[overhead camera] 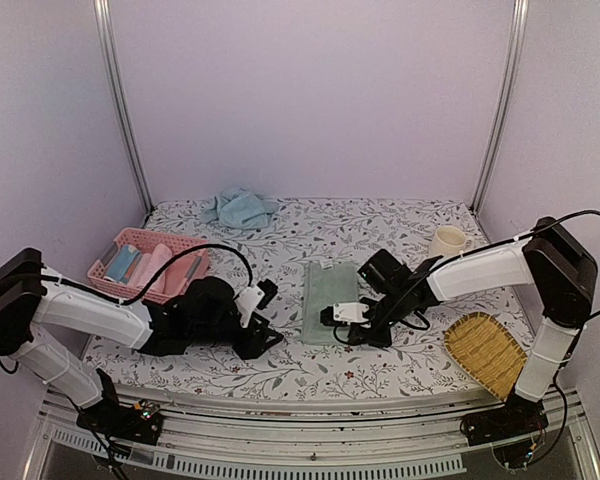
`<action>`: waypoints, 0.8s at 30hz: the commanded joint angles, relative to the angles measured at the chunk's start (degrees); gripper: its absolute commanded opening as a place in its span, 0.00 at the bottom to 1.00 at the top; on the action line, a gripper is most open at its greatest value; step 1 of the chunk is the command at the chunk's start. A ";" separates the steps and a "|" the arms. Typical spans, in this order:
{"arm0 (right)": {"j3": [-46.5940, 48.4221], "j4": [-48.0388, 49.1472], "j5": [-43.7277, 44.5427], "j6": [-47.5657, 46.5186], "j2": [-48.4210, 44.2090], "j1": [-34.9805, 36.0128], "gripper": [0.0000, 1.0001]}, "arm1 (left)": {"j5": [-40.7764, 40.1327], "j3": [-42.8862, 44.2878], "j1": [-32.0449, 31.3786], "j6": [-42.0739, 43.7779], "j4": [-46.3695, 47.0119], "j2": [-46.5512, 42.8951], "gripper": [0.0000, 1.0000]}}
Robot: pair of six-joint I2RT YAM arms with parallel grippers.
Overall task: Roll the towels
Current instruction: Roll the towel at the center of the board.
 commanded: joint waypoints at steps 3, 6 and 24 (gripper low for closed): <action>2.49 -10.91 -13.51 -2.58 2.61 -0.85 0.06 | 5.41 -1.31 -4.47 10.20 5.67 -1.62 0.51; 5.21 -15.04 -19.65 -2.74 4.88 -2.68 0.05 | 6.92 0.32 -5.18 12.56 6.40 0.42 0.48; 12.49 -27.44 -32.35 -7.04 15.12 -10.47 0.04 | 12.26 17.99 -9.38 24.03 8.34 24.56 0.42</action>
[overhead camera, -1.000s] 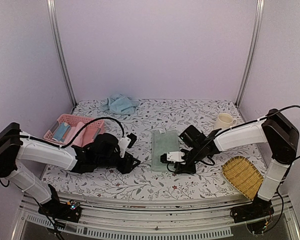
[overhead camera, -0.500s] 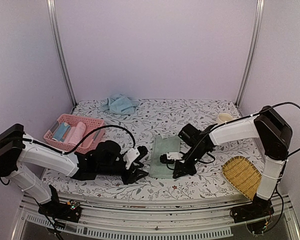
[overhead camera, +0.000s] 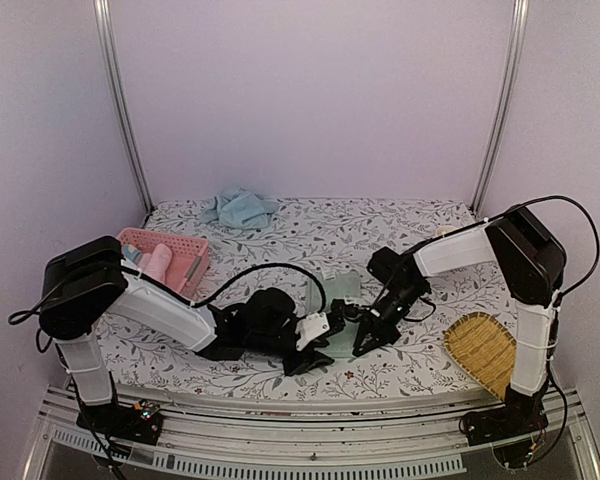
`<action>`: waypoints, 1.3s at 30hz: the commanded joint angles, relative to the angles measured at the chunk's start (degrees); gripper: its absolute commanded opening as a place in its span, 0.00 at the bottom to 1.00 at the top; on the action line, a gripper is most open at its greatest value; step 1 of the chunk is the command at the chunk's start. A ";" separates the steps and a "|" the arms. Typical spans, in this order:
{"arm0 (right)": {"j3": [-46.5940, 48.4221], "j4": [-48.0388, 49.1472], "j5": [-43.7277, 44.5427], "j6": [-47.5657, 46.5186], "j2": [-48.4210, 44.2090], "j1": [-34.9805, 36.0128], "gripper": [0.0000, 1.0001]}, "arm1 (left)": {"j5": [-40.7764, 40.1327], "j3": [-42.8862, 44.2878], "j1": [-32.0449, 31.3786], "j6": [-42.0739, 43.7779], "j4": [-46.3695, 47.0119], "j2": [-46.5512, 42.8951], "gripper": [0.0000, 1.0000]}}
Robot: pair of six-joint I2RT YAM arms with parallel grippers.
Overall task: Roll the towels
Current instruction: Roll the towel at the center of the board.
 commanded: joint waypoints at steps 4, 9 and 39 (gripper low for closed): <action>0.75 -4.12 -2.06 -1.99 2.71 -0.95 0.04 | 2.52 5.31 -1.06 5.60 0.13 5.18 0.37; 0.89 -4.16 -2.45 -1.88 2.92 -1.29 0.04 | 2.61 5.42 -1.06 6.22 0.17 6.47 0.28; 18.36 -6.02 1.50 10.95 9.04 -7.46 0.33 | 9.00 2.58 -0.92 -10.30 -7.26 1.02 0.00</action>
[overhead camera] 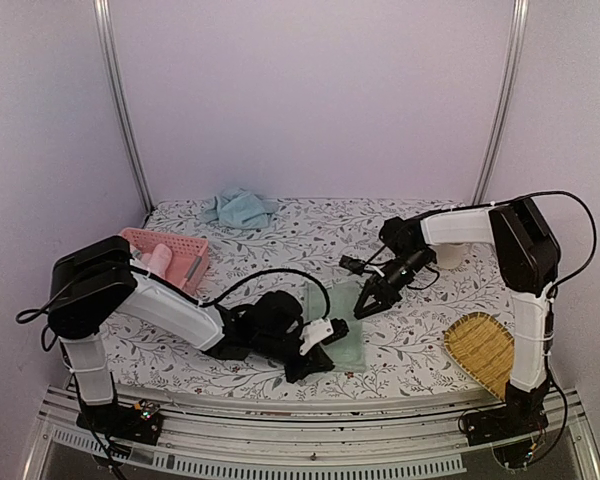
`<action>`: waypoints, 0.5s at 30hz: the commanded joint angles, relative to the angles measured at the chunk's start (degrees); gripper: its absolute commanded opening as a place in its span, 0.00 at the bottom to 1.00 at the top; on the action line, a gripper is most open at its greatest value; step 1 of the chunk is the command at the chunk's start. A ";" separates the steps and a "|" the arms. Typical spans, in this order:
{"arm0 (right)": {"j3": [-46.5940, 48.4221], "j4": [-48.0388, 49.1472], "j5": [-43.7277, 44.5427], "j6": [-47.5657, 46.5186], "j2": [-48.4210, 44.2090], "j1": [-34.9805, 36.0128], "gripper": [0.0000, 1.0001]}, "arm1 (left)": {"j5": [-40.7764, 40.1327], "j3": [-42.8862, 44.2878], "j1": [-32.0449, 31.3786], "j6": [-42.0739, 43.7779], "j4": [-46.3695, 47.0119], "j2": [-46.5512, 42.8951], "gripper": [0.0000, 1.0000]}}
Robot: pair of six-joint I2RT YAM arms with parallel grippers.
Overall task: Roll the towels
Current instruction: Roll the towel at the center of the board.
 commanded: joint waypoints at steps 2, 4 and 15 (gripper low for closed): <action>5.65 6.92 10.80 11.62 6.71 2.06 0.32 | 2.84 -1.64 -0.69 -6.39 -2.75 -3.91 0.00; 7.70 7.17 13.17 12.31 8.32 3.59 0.32 | 3.48 -2.56 -0.71 -8.20 -2.61 -4.71 0.00; 14.39 4.73 16.31 12.71 12.86 7.19 0.32 | 5.34 -3.46 -0.50 -17.86 -1.81 -2.90 0.00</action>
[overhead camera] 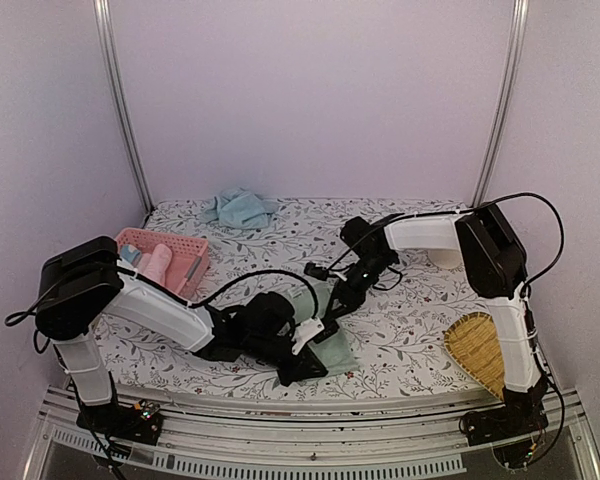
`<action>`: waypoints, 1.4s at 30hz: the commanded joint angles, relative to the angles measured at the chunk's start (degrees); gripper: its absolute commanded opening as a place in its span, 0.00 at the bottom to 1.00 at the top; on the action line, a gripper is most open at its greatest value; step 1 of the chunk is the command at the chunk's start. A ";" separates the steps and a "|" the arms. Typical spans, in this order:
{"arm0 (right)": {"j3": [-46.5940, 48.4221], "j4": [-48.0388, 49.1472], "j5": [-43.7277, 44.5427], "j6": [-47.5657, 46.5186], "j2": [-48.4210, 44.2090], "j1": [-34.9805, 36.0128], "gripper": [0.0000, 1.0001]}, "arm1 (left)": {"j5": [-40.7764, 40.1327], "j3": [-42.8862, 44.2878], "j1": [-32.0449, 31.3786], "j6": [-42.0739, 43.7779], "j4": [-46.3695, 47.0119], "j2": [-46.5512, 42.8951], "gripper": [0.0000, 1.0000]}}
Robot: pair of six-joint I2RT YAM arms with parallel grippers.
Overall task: Roll the towels
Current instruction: Roll the towel at the center of the board.
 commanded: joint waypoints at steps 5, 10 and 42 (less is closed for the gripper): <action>-3.44 -0.78 3.23 -0.84 -7.65 -1.04 0.36 | 4.62 -1.79 0.77 -12.21 5.27 1.67 0.00; -10.58 1.10 -0.43 -2.04 -19.53 -2.36 0.39 | 8.13 -5.67 2.60 -20.32 13.54 1.84 0.00; -42.42 28.98 21.78 -9.19 -33.23 21.98 0.32 | 15.19 -4.67 8.02 -42.82 16.42 10.01 0.00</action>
